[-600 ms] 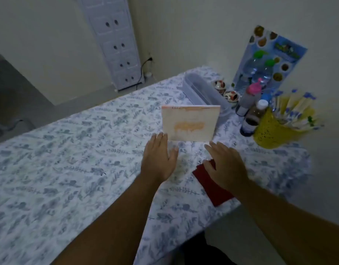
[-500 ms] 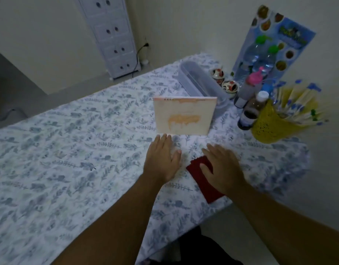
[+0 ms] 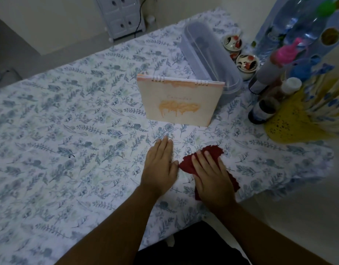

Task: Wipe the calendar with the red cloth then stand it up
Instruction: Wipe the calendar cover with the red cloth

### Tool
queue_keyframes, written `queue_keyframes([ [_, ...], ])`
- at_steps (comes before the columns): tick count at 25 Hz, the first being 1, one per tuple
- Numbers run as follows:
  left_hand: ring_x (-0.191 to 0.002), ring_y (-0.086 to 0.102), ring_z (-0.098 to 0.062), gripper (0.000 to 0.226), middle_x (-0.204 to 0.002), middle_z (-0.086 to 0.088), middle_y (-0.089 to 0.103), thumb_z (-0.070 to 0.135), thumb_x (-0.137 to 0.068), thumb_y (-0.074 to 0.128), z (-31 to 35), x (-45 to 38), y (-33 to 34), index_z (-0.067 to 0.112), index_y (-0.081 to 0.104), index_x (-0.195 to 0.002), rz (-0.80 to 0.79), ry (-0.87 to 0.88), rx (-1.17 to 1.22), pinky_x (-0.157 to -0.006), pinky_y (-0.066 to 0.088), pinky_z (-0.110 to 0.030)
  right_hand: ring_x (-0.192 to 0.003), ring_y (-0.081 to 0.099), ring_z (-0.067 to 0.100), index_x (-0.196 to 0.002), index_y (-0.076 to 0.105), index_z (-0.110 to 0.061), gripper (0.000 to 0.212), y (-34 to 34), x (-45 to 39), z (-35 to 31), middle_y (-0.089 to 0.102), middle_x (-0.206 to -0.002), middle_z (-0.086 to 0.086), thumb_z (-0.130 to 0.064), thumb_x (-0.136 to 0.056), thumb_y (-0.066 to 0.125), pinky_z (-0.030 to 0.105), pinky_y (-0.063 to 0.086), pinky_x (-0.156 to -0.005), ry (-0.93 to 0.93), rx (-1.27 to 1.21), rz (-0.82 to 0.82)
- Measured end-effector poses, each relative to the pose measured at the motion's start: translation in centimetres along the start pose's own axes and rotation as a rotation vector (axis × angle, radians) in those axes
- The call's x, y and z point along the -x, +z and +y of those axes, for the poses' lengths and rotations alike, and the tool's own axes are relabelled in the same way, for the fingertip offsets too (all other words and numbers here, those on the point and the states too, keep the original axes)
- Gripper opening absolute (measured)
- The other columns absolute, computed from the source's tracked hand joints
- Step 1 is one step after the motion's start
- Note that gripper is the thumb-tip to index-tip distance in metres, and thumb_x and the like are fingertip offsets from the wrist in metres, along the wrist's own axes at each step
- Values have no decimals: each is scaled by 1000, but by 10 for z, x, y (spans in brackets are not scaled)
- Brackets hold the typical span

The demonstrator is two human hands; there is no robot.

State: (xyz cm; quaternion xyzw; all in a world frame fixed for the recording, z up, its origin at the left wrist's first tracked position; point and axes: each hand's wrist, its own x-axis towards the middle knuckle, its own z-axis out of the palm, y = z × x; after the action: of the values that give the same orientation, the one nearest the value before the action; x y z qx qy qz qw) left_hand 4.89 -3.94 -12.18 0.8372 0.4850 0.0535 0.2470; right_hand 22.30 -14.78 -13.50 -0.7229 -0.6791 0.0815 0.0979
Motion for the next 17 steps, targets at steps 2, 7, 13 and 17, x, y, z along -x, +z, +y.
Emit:
queue_keyframes([
  [2, -155, 14, -19, 63, -168, -4, 23, 40, -103, 41, 0, -3, -8, 18, 26, -160, 60, -27, 58, -125, 17, -44, -146, 37, 27, -145, 52, -6, 52, -1, -9, 1, 49, -153, 12, -23, -96, 48, 53, 27, -118, -44, -24, 40],
  [7, -142, 30, -25, 64, -152, -10, 42, 41, -101, 47, -8, -40, -48, 18, 26, -158, 304, -386, 408, -115, 33, -48, -140, 41, 30, -137, 58, 1, 82, -14, -35, -1, 55, -146, 17, 27, -60, 71, 55, 33, -113, -11, -197, 55],
  [13, -123, 55, -7, 58, -136, 3, 57, 46, -102, 46, -1, -101, -110, 27, 32, -155, 392, -267, 783, -99, 49, -25, -151, 27, 29, -147, 45, 1, 62, -53, -74, -12, 36, -158, 13, 18, -89, 58, 49, 26, -120, 30, -368, 237],
  [17, -100, 60, 7, 33, -108, 21, 65, 44, -106, 36, 3, -110, -125, 25, 53, -127, 366, -189, 794, -80, 47, -18, -151, 25, 30, -147, 44, 1, 58, -69, -90, -21, 33, -159, 12, 13, -92, 58, 47, 24, -121, 30, -410, 265],
])
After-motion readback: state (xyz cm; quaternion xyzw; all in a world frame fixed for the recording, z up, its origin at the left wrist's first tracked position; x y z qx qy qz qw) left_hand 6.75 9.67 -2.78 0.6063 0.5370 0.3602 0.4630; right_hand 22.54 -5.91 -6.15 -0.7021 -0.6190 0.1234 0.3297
